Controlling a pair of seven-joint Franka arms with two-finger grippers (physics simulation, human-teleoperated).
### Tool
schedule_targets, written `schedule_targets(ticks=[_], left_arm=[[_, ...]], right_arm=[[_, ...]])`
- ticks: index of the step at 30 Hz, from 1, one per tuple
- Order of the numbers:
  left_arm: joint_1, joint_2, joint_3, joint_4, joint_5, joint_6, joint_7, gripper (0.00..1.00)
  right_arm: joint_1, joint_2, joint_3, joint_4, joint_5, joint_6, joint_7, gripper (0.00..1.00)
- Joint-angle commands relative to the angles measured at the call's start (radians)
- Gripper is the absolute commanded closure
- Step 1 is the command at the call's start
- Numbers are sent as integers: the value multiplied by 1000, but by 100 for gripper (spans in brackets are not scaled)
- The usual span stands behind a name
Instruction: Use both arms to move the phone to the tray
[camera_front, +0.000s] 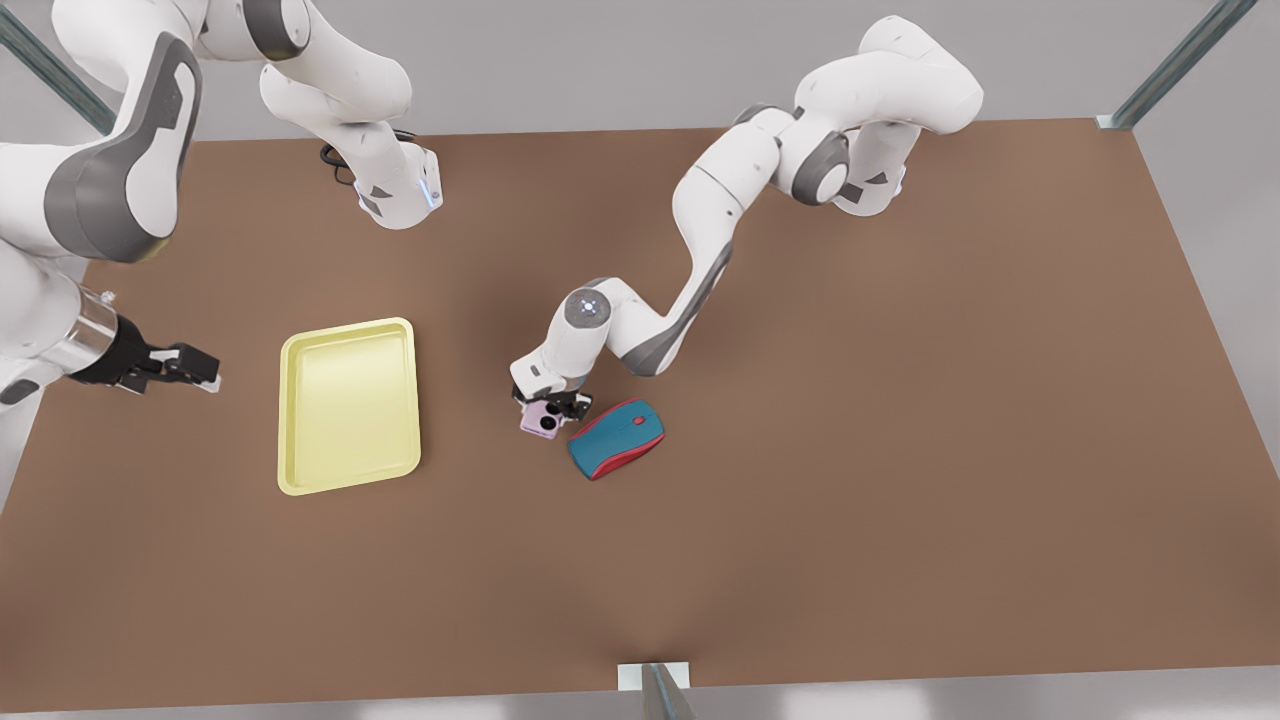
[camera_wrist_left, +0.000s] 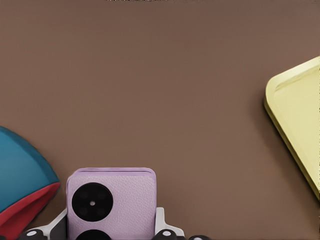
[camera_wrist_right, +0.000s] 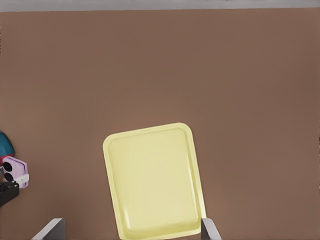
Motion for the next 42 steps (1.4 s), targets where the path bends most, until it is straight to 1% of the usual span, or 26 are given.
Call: schedule_targets(ticks=[1,3,5,6,8,9,10,11,13,14,15,16,17,18,19,21,22,23,24,25,26,28,30,34,38,42], left_arm=[[-3,4,0,5,0,89,-278,19],[-15,5,-3,6,0,90,-283,18],[-29,7,-17,3,0,113,-283,17],[-35,15,-17,5,2,115,-284,0],[-35,15,-17,5,2,115,-301,0],[-35,15,-17,3,2,115,-301,0],[-32,5,-16,2,2,96,-298,0],[-20,-14,-6,3,2,-18,-292,0],[84,-113,-13,0,0,-327,-226,0],[147,-178,-11,-12,0,-485,-165,0],[242,-249,-9,-15,0,-675,-10,0],[344,-335,-8,-73,3,-775,110,0],[394,-444,41,-184,3,-810,205,0],[394,-528,161,-245,3,-841,314,0],[394,-560,250,-244,3,-904,384,0],[419,-646,316,-253,14,-948,418,0],[509,-775,189,-360,115,-944,421,0],[692,-852,-107,-379,328,-948,412,0],[799,-922,-243,-426,393,-945,418,0],[874,-985,-305,-452,391,-944,423,0],[976,-1010,-410,-456,397,-950,421,0],[977,-1032,-419,-459,405,-950,421,0],[977,-1058,-419,-526,428,-924,424,0],[973,-993,-410,-515,446,-930,427,0],[976,-970,-408,-515,443,-939,427,0],[977,-955,-408,-515,437,-937,429,0]], right_arm=[[-1,-5,-2,1,-1,26,-1,0],[3,7,1,-4,19,75,0,0],[5,6,1,-5,8,63,-11,0],[6,4,1,-10,17,-15,-3,0],[6,7,4,-7,5,-17,-3,0],[3,4,4,-25,2,66,-6,0],[6,-2,3,-33,3,67,-17,0],[9,1,9,-34,3,84,-15,0],[25,-40,46,-117,3,112,-14,0],[25,-65,118,-177,-3,121,-9,0],[26,-71,152,-232,0,130,-3,0],[25,-101,179,-312,6,192,-3,0],[26,-100,204,-323,11,213,28,0],[63,-103,215,-340,12,221,109,0],[81,-105,216,-369,11,256,150,0],[159,-100,216,-487,9,397,163,0],[175,-82,216,-522,11,460,206,0],[184,-71,216,-536,22,475,207,0],[206,-68,216,-593,46,546,248,0],[241,-45,216,-607,43,583,345,0],[250,-3,216,-596,20,584,376,0],[275,61,216,-604,20,637,425,0],[279,103,216,-620,23,687,427,0],[290,176,216,-634,37,775,549,0],[341,233,216,-628,31,853,798,0],[345,264,216,-640,29,890,825,0]])
